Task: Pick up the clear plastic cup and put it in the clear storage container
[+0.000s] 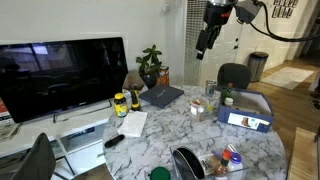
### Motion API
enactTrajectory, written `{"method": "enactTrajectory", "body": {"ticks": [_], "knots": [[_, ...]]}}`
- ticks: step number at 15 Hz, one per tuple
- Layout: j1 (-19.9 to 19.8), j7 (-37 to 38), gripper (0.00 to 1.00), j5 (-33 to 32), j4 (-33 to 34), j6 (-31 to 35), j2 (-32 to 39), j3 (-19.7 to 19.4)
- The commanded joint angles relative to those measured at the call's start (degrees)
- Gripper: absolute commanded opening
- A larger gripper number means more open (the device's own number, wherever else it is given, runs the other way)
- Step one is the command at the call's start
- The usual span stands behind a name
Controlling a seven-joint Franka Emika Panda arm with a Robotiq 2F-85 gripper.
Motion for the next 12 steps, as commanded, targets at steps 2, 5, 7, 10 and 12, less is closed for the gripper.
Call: {"method": "enactTrajectory", "body": {"ticks": [2, 5, 7, 10, 12], "knots": [[1.94, 0.55, 1.00, -0.73, 0.17, -0.27, 0.27, -1.66], [1.94, 0.55, 1.00, -0.73, 0.17, -0.27, 0.27, -1.66], [0.51, 4.23, 1.00, -2.73, 0.57, -0.72, 1.69, -1.00], [-0.75, 10.61, 1.00, -0.98, -2.11, 1.18, 5.72, -3.17], [-0.80, 14.30, 1.00, -0.55, -4.60, 2.23, 9.85, -4.40]]}}
